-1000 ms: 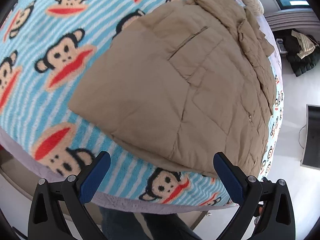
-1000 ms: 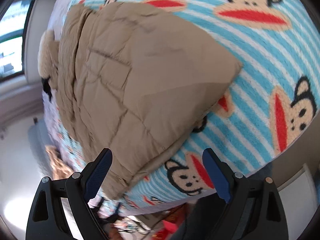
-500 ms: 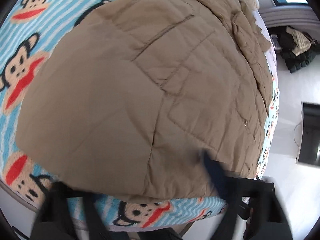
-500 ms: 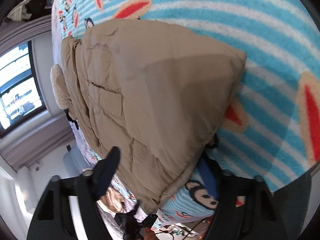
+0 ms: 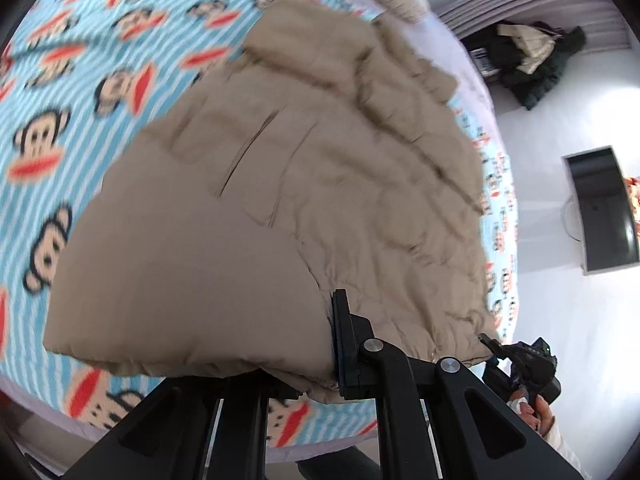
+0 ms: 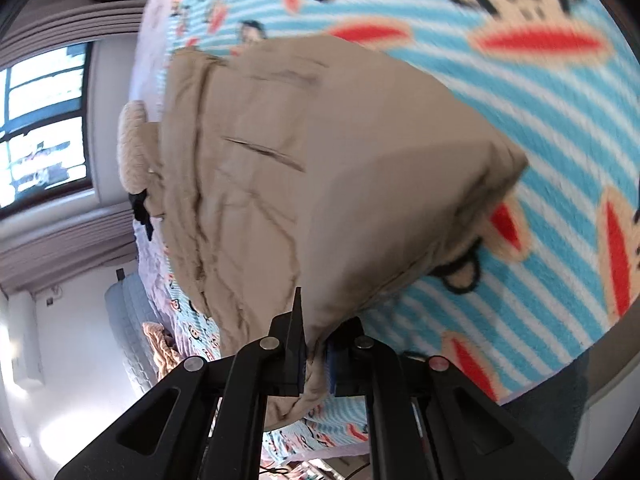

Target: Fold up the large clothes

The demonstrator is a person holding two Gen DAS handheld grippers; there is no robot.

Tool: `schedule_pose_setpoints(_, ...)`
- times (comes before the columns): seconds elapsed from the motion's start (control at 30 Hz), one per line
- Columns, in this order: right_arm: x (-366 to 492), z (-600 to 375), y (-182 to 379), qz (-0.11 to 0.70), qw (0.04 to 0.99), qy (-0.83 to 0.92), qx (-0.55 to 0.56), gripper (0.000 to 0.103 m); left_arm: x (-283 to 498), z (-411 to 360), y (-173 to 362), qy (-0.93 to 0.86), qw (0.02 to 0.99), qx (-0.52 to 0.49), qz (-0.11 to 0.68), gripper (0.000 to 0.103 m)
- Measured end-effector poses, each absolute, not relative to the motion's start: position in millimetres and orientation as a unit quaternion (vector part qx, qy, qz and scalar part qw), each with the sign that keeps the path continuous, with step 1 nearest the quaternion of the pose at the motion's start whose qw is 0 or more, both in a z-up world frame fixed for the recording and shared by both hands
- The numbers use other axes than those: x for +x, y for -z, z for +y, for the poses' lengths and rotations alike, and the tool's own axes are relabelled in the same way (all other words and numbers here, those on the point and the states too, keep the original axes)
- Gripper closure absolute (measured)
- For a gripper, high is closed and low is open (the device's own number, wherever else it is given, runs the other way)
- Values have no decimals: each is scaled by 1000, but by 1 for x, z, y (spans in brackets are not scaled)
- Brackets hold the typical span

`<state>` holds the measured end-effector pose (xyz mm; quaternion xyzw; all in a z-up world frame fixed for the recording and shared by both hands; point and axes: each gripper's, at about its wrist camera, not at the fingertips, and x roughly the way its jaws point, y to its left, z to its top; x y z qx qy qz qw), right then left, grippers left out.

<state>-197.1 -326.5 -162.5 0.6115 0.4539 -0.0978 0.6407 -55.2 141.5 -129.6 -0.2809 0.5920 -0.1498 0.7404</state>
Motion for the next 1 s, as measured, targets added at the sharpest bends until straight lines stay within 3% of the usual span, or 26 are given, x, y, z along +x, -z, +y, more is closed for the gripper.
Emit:
schedule_pose_setpoints(0.3,-139,-332,86,440,734,50,516,95,6,138,59,201,793,-229,527,91)
schedule_pose_setpoints(0.67,44,-359,15,463,794,-30,394,96,134,103,9,159,841,-183,485,91)
schedule_pose_setpoints(0.83,131,-368,19,484,794,-50,364,96,194,92,20,114,847,-169,491,91)
schedule_pose_setpoints(1.0,183,-370,54,503,785,-42,360,95,246,87,68,70,839,-164,514,91)
